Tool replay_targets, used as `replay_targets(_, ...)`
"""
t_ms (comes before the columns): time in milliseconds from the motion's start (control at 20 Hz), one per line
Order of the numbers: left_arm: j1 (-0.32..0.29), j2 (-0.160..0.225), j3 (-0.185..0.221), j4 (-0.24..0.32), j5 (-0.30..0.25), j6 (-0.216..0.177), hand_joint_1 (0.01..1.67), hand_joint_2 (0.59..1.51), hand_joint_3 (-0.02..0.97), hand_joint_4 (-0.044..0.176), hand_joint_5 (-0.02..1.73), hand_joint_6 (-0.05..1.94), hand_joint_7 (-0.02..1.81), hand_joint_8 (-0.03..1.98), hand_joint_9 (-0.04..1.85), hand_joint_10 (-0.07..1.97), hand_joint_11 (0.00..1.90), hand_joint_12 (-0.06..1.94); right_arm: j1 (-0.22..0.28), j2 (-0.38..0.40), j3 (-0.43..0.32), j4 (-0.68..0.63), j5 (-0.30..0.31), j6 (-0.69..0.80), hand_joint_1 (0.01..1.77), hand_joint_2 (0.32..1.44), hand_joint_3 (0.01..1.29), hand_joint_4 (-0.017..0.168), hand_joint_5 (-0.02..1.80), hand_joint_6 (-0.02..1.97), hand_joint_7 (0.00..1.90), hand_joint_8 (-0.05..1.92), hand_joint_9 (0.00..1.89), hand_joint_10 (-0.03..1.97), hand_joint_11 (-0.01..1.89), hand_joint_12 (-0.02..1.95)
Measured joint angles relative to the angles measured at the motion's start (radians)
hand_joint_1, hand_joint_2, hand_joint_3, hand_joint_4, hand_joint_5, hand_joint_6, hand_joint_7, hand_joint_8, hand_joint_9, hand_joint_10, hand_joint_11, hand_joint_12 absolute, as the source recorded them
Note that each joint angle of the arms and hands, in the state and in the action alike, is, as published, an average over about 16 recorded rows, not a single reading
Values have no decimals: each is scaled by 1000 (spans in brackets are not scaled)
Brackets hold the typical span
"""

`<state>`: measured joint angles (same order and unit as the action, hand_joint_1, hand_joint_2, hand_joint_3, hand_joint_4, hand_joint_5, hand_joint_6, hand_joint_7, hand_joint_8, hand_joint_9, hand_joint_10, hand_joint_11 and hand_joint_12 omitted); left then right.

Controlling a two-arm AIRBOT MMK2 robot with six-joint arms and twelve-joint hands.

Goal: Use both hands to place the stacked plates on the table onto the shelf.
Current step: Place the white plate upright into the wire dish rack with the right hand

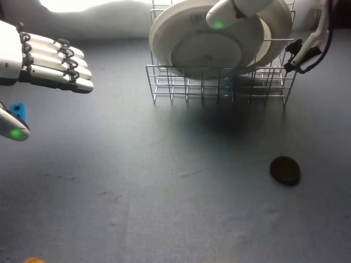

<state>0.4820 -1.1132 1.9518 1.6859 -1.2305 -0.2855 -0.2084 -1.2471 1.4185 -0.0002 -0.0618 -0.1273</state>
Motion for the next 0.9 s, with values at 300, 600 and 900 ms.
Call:
replay_targets(300,0,0,-3,1,1,0,16,1186,14,3,20,13,20,-7,22,4,16,-7,-35,-25,39,2,31,-14,1256,1002,13,15,1036,710,1114,764,1215,298,822,1223)
replay_targets(600,0,-1,-6,1,2,1,16,1186,13,3,20,13,20,-7,22,4,16,-6,-58,-31,51,-3,52,-26,1254,1003,13,15,1035,713,1105,776,1212,307,833,1225)
replay_targets(900,0,0,-6,1,3,1,16,1187,13,3,20,13,20,-7,22,3,16,-6,-70,-29,49,-14,66,-33,1239,1025,13,9,995,790,1081,663,1162,286,805,1224)
